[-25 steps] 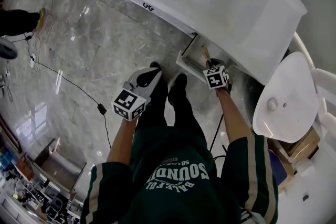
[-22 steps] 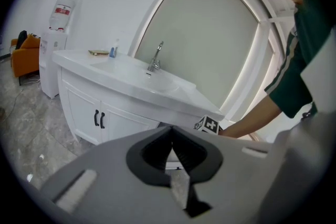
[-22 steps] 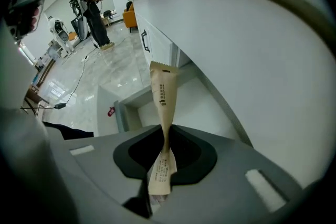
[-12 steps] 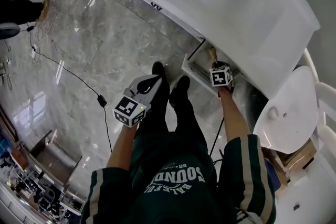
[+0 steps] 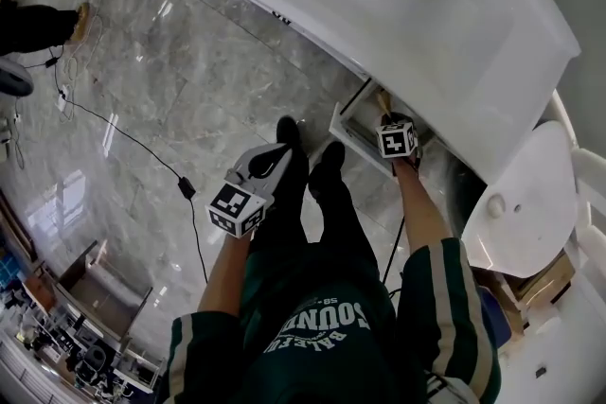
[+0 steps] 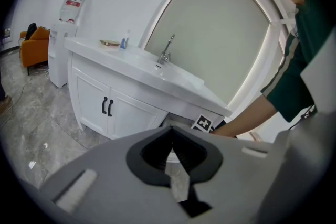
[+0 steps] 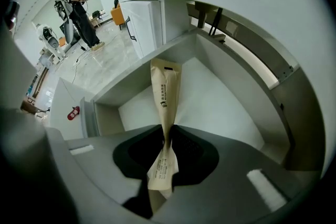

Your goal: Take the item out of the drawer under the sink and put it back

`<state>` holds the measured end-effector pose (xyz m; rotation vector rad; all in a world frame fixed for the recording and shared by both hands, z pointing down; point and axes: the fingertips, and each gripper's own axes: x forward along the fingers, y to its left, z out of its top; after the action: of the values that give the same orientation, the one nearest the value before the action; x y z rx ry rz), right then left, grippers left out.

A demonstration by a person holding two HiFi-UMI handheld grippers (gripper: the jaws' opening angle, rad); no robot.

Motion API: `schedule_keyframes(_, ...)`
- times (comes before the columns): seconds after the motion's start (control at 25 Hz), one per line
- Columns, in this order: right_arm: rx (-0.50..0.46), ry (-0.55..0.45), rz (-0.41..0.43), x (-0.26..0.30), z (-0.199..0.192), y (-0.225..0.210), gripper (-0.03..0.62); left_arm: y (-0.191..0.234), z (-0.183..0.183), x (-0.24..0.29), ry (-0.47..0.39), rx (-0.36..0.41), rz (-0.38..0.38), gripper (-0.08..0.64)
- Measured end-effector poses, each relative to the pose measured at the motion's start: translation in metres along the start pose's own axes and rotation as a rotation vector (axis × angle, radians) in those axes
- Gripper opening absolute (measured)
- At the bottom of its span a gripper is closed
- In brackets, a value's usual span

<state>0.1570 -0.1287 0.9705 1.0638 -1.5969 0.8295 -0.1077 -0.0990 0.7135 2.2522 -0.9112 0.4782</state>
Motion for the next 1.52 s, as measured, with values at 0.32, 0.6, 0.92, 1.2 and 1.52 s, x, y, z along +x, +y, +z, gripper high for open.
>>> schedule_keyframes(0.32, 0.004, -0.004, -0.013, -0.007, 0.005, -0.003, 0.063, 0.003, 0.006, -0.011, 0.0, 0.009, 0.009, 0.051)
schedule_keyframes(0.6, -0.026, -0.054, -0.005, -0.048, 0.006, 0.01, 0.063, -0.014, 0.026, -0.013, -0.024, 0.036, -0.015, 0.051)
schedule_keyframes(0.92, 0.023, -0.145, 0.035, -0.126, 0.012, 0.038, 0.04, -0.042, 0.058, -0.024, -0.051, 0.071, -0.051, 0.051)
schedule_keyframes(1.2, 0.092, -0.293, 0.039, -0.21, 0.027, 0.048, 0.002, -0.068, 0.093, -0.029, -0.108, 0.115, -0.077, 0.051)
schedule_keyframes(1.52, 0.145, -0.513, 0.038, -0.306, 0.06, 0.045, 0.002, -0.101, 0.137, -0.033, -0.175, 0.187, -0.108, 0.051)
